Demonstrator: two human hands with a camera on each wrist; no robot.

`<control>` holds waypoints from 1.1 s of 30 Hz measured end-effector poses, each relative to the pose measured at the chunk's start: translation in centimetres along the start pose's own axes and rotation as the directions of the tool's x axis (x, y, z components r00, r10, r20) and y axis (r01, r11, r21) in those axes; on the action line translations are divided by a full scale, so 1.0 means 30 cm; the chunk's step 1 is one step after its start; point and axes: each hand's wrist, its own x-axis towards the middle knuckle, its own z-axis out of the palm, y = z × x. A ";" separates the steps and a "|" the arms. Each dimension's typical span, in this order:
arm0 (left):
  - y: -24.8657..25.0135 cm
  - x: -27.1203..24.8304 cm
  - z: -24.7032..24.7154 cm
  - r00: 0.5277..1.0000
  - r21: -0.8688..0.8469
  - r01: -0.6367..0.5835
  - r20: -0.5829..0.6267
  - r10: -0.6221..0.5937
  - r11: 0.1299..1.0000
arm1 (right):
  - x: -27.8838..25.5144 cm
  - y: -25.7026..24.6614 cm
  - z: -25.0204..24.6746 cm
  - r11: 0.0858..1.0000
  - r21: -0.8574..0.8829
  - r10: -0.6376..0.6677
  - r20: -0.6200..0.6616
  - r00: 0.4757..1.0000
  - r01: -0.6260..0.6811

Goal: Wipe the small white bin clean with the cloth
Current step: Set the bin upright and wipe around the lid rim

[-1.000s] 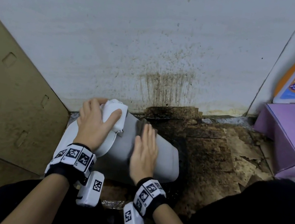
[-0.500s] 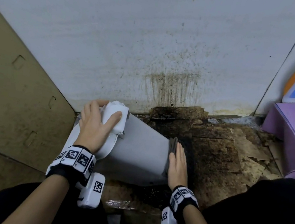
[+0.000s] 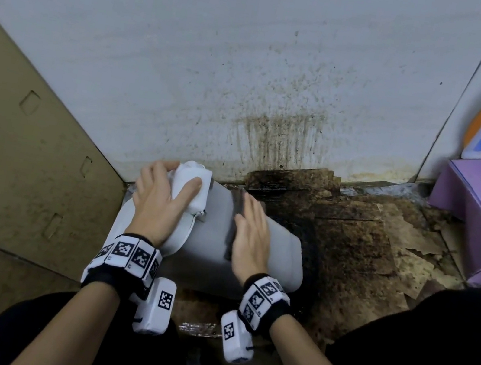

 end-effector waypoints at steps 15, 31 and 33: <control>-0.022 -0.018 -0.023 1.000 -0.066 0.022 0.003 -0.022 0.998 | -0.022 0.304 -0.135 0.985 -0.106 0.131 -0.019 0.991 -0.132; -0.032 -0.010 -0.027 1.000 -0.029 0.028 0.007 -0.028 0.999 | 0.000 0.149 -0.065 0.985 -0.023 0.167 -0.078 0.983 -0.169; -0.026 -0.018 -0.023 1.000 -0.012 0.016 0.007 -0.016 1.000 | -0.001 0.042 -0.041 0.991 0.004 0.135 -0.021 0.991 -0.135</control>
